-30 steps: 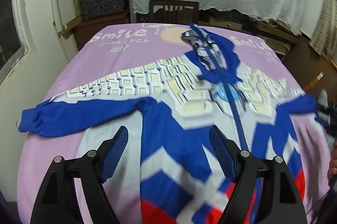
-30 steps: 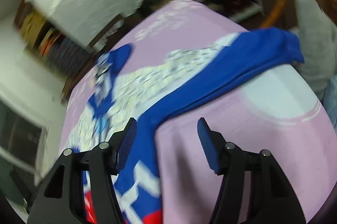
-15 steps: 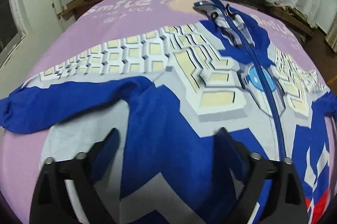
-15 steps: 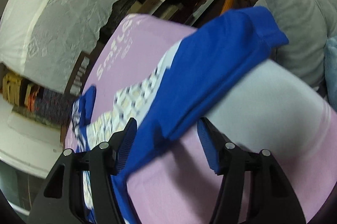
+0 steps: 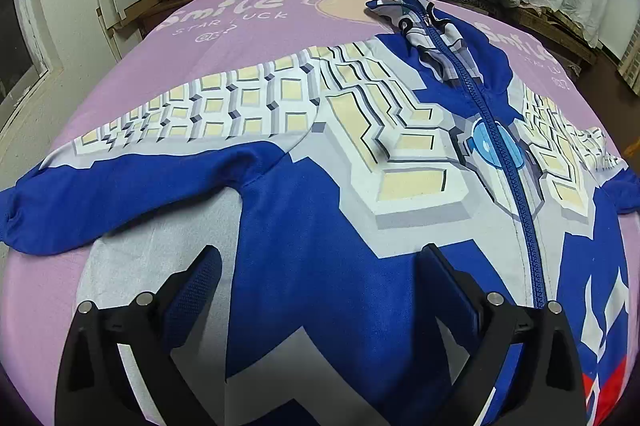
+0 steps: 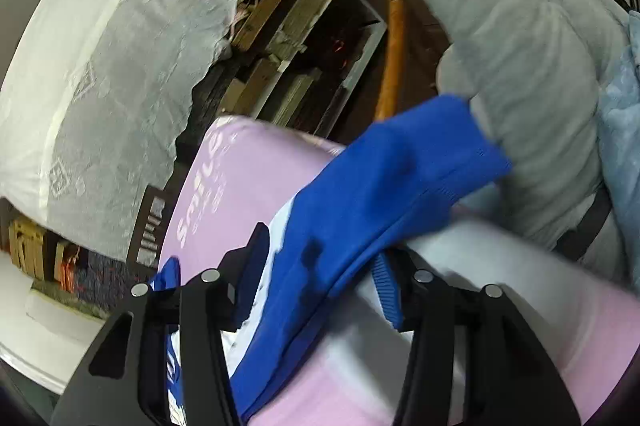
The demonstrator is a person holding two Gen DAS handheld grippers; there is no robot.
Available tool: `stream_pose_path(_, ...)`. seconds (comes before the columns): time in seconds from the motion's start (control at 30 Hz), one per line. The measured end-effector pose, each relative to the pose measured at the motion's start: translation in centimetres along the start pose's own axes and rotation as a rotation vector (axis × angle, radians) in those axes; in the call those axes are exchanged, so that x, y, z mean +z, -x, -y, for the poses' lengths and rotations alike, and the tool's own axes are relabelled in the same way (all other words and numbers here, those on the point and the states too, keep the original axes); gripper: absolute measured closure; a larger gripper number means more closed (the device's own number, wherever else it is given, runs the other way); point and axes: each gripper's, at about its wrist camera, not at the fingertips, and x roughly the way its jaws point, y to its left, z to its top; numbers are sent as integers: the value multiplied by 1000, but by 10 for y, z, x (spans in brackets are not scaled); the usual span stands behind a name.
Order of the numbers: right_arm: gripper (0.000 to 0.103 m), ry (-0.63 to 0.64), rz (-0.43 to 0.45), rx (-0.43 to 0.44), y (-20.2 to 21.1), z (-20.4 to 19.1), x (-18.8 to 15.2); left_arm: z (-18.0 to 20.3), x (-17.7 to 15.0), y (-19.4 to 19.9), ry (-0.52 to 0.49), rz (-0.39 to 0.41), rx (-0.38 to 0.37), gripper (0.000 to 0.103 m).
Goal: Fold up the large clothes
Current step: 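Fold the grasped sleeve across the jacket front toward the zipper with the right gripper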
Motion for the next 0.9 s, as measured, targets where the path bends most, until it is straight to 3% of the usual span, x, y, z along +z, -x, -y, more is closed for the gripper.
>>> stream_pose_path(0.07, 56, -26, -7, 21, -1, 7, 7, 0, 0, 0, 3, 0, -2, 3)
stream_pose_path(0.23, 88, -78, -26, 24, -7, 21, 14, -22, 8, 7, 86, 5, -33, 3)
stream_pose_path(0.43, 91, 56, -4, 83, 13, -12, 8, -67, 19, 18, 196, 61, 61, 3)
stream_pose_path(0.6, 91, 193, -13, 113, 29, -53, -19, -71, 20, 7, 208, 14, 39, 3)
stream_pose_path(0.9, 91, 364, -121, 146, 33, -125, -91, -60, 19, 22, 177, 41, -23, 3)
